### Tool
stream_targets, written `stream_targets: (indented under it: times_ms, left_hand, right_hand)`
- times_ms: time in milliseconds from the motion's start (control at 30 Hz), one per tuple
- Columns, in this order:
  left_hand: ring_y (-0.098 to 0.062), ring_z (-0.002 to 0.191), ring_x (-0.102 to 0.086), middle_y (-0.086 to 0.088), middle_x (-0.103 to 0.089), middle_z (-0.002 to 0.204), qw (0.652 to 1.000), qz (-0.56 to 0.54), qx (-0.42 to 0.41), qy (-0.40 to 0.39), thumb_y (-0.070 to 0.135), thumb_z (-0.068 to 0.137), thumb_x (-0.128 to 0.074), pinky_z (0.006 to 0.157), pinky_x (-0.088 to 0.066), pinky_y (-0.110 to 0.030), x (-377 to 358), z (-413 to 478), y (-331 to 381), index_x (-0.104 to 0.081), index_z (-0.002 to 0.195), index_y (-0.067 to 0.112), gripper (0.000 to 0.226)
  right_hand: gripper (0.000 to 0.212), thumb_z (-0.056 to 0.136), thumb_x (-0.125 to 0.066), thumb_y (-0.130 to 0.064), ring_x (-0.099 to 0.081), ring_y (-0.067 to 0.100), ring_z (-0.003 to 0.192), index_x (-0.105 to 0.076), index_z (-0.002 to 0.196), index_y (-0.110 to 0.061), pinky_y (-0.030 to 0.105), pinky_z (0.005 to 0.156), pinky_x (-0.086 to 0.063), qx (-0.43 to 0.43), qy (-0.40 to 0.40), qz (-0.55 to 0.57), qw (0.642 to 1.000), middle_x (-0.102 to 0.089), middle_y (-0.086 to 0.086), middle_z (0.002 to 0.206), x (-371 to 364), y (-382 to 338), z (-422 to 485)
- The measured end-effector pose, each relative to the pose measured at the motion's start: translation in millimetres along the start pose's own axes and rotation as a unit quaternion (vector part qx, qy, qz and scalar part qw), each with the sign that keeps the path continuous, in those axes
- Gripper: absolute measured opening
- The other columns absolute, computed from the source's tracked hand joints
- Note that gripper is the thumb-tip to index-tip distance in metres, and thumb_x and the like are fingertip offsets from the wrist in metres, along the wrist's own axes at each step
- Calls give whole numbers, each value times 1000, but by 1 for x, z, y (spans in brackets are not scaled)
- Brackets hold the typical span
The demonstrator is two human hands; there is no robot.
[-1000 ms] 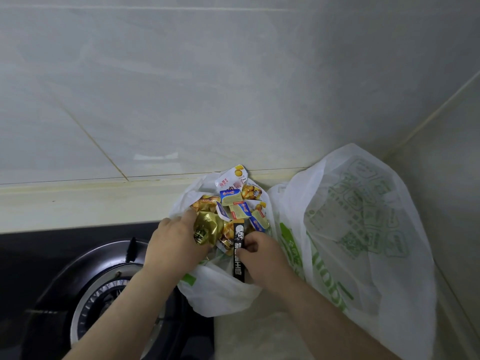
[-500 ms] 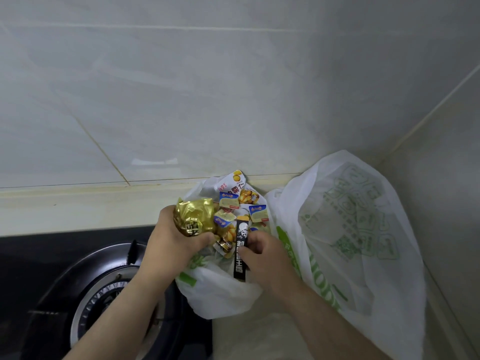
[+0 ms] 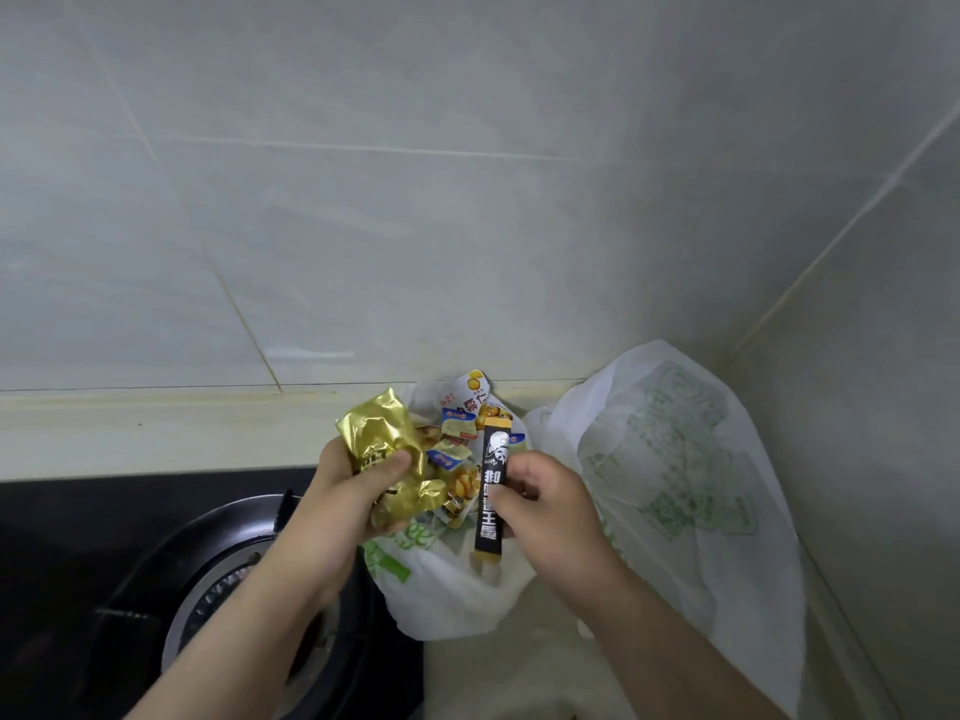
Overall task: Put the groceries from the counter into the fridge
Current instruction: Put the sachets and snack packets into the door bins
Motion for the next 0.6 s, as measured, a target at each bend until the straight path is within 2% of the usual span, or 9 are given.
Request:
stream_targets:
  times_ms: [100,167,267,333,400,433,533,600]
  left_hand:
    - [-30,92,-71,-9,-73,101,998,-47,27,-34,17,80,-68,77,-53,-45,0,-21,-5,-59,114,16,36]
    - [-26,91,-71,-10,-73,103,996,-52,25,-62,21,74,-67,78,-52,-43,-2,-36,-4,-61,114,14,41]
    - [-29,97,-71,-11,-73,110,996,-36,-1,-79,37,65,-79,81,-54,-44,-2,-57,0,-59,121,12,64]
    - [-31,98,-71,-10,-73,111,997,-36,-15,-66,45,60,-83,76,-56,-42,1,-67,3,-57,123,11,76]
    - [-27,93,-72,-9,-73,108,998,-36,-33,-49,43,71,-83,64,-55,-33,4,-80,8,-56,122,11,66]
    - [-25,91,-72,-9,-73,108,998,-39,-37,-43,40,78,-77,62,-54,-31,5,-87,10,-56,122,11,57]
    - [-24,93,-73,-8,-74,108,997,-70,-33,-28,31,94,-56,68,-55,-35,9,-111,14,-56,122,13,33]
    - [-22,89,-73,-7,-75,103,995,-95,-27,-23,22,100,-48,65,-56,-32,14,-129,17,-59,119,13,23]
  right_hand:
    - [26,86,-60,-2,-71,23,82,-71,80,-25,53,82,-58,0,-2,-4,1000,-73,2,82,3,-8,-16]
    - [24,85,-60,-4,-71,25,83,-71,82,-25,54,82,-57,1,1,-7,1000,-73,4,85,5,-12,-28]
    - [27,83,-60,-2,-70,25,81,-72,81,-26,55,80,-57,5,6,-2,1000,-72,7,85,7,-18,-49]
    - [28,84,-60,2,-67,21,76,-72,78,-23,54,78,-58,5,10,6,1000,-71,10,84,8,-23,-62]
    - [25,85,-59,5,-66,18,73,-71,78,-16,49,73,-61,5,7,21,1000,-71,13,85,10,-29,-75]
    - [23,86,-59,5,-66,17,71,-70,79,-14,44,70,-62,7,5,28,1000,-71,14,86,11,-33,-82]
    - [18,87,-59,6,-65,13,68,-69,85,-9,32,60,-58,24,-9,45,999,-70,10,82,9,-45,-100]
    - [18,87,-58,7,-65,10,66,-68,86,-8,27,57,-55,33,-24,51,998,-70,6,80,5,-52,-111]
Point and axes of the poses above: each hand's wrist, its own z-axis towards the middle knuckle, its own x-axis out of the back of the hand, y = z × x, the point moved 5 cm from there along z, towards the middle knuckle
